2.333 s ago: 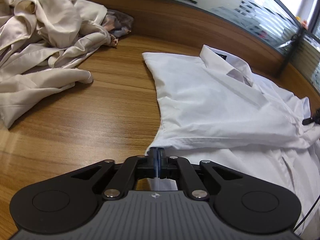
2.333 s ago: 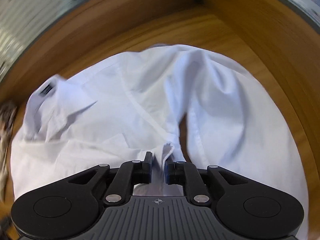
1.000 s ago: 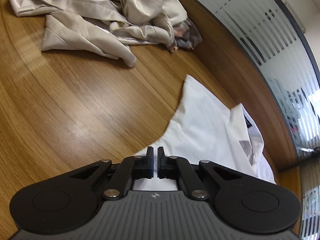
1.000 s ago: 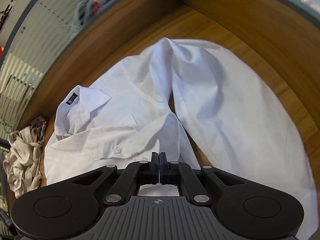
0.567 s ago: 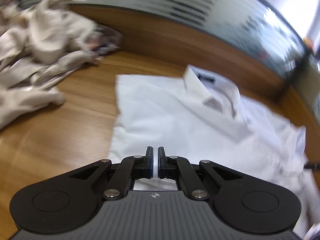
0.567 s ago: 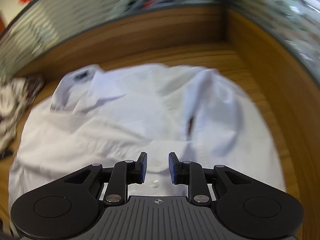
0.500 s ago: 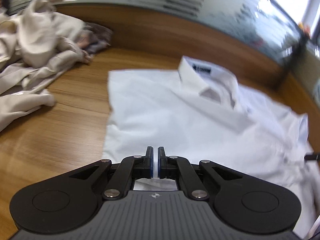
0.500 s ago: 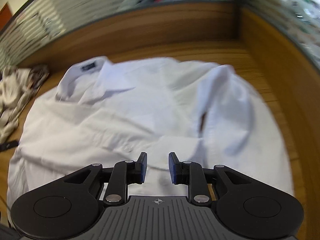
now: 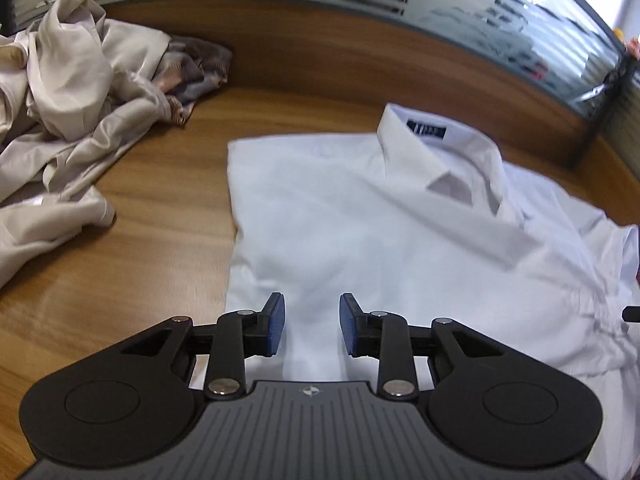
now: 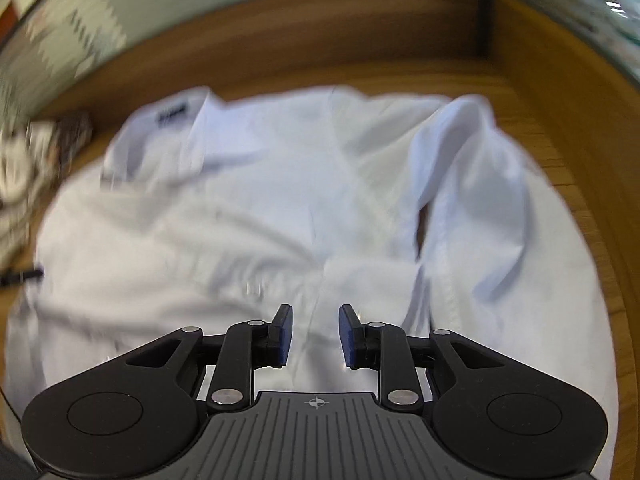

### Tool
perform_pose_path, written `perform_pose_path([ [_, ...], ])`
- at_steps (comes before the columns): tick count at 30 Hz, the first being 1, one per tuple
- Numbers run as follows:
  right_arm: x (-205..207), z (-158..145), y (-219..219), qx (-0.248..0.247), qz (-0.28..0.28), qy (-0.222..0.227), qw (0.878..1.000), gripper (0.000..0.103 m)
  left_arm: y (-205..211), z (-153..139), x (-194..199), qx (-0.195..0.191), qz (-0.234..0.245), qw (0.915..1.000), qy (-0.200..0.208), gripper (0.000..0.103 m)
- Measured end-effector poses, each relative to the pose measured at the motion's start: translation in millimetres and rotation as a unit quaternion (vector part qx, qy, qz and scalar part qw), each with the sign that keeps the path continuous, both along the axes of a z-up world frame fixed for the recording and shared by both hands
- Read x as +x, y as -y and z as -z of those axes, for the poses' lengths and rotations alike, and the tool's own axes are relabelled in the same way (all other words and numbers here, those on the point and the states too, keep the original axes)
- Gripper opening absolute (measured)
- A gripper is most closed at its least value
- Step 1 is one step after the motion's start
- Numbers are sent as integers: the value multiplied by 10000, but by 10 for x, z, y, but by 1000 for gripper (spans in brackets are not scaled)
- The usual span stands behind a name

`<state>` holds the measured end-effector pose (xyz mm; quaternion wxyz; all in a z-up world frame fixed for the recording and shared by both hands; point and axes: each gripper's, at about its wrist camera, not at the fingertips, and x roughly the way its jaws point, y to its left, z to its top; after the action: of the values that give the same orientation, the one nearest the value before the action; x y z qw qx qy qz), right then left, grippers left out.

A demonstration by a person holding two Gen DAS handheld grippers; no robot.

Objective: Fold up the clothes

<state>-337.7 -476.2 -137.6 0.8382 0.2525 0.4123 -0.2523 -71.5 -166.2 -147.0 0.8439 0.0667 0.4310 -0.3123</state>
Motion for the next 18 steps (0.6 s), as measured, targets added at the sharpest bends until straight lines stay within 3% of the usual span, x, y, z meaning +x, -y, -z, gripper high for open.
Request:
perform_pose_path([
  [4,-3,7,138,-51,377,96,9992,32,85,-41,68,13,154,9999,10,35],
  [9,65,275,186,5,279,-194,9994,31,175,-16,103,208,383,9990,5,37],
  [15,-238,-67,220,-91,741,-62,9972,32,168,-102,93,169,385,9991,-19,39],
  [18,-574,-173,291,-237,1146,-285,9927,34,178,-144,70,127,396,9991,-103,40],
])
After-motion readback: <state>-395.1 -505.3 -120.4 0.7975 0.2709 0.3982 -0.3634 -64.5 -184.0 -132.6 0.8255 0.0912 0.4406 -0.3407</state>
